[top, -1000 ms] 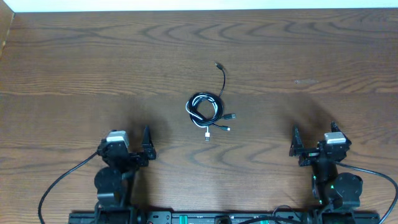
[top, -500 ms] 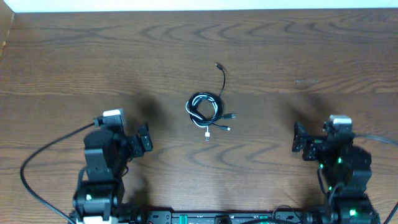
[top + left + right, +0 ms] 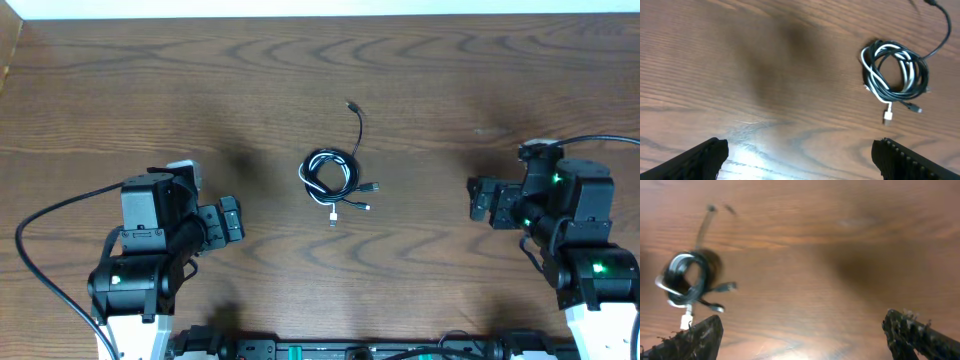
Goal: Untangle cables
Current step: 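Reach the left gripper to the cable bundle and grasp it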
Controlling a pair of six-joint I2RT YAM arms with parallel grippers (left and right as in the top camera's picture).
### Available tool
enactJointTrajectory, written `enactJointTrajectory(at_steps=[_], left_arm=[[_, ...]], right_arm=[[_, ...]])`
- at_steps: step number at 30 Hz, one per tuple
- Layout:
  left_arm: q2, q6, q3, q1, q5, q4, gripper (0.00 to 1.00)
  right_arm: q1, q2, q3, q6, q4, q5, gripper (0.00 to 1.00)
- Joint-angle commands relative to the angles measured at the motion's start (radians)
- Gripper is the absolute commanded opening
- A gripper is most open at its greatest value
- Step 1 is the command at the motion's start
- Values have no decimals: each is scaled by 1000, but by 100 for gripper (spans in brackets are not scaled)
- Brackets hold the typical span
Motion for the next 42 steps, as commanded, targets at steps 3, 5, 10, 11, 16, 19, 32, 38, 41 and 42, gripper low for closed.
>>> enactJointTrajectory(at_steps=[3, 5, 10, 11, 16, 19, 32, 38, 41, 42], left_arm=[[8, -85, 29, 5, 71, 125, 97], [33, -85, 49, 2, 69, 142, 97], [275, -85, 251, -100, 10, 76, 97], [320, -85, 282, -129, 2, 66, 97], [508, -149, 351, -259, -15, 89, 97], [609, -150, 351, -328, -15, 145, 97], [964, -558, 350, -418, -95, 243, 84], [1057, -547, 350, -448, -94, 304, 51], [1060, -547, 350, -457, -95, 311, 29], [1059, -547, 350, -457, -95, 311, 21]], right_arm=[[9, 1, 25, -18, 37, -74, 99], [9, 3, 25, -18, 23, -43, 99], [9, 8, 25, -27, -6, 65, 99], [9, 8, 25, -27, -3, 72, 99], [9, 8, 25, -26, -6, 72, 99], [9, 8, 25, -26, -5, 72, 99], [9, 8, 25, -26, -6, 72, 99], [9, 8, 25, -26, -6, 72, 99], [9, 8, 25, -26, -6, 72, 99], [9, 8, 25, -26, -6, 72, 99]])
